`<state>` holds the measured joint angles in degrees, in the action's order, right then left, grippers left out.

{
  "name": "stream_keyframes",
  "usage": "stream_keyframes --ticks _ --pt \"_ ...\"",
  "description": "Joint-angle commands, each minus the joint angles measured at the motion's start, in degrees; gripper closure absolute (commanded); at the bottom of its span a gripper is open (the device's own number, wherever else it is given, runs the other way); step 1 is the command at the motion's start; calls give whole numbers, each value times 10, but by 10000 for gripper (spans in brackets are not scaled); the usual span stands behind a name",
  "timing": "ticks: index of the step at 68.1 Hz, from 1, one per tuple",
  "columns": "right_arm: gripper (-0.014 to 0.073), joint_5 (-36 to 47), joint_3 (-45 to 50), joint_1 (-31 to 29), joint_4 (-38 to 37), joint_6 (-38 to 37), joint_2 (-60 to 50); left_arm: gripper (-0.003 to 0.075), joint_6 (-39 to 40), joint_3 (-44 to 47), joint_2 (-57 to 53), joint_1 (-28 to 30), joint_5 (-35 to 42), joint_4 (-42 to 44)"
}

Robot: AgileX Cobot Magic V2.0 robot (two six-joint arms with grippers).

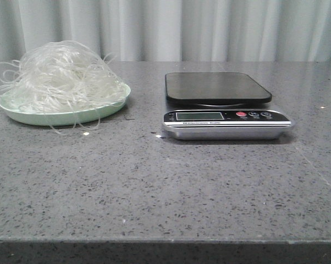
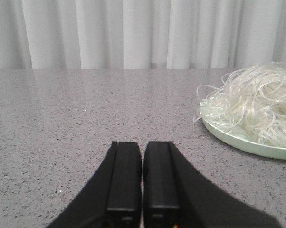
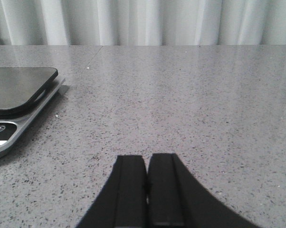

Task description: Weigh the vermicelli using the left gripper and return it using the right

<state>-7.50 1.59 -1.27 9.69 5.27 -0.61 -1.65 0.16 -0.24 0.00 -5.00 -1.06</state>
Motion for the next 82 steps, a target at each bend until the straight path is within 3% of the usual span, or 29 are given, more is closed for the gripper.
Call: stream_keyframes --ticks 1,63,76,82 --pt "442 49 -4 -3 -7 2 -10 583 0 4 -12 0 50 -5" --pt "442 49 -4 -3 -7 2 -10 583 0 4 -12 0 50 -5" --pt "442 49 -4 -3 -7 2 -10 583 0 4 -12 0 88 -10" --pt "442 50 -4 -3 -7 2 -10 583 0 4 -12 0 148 -10"
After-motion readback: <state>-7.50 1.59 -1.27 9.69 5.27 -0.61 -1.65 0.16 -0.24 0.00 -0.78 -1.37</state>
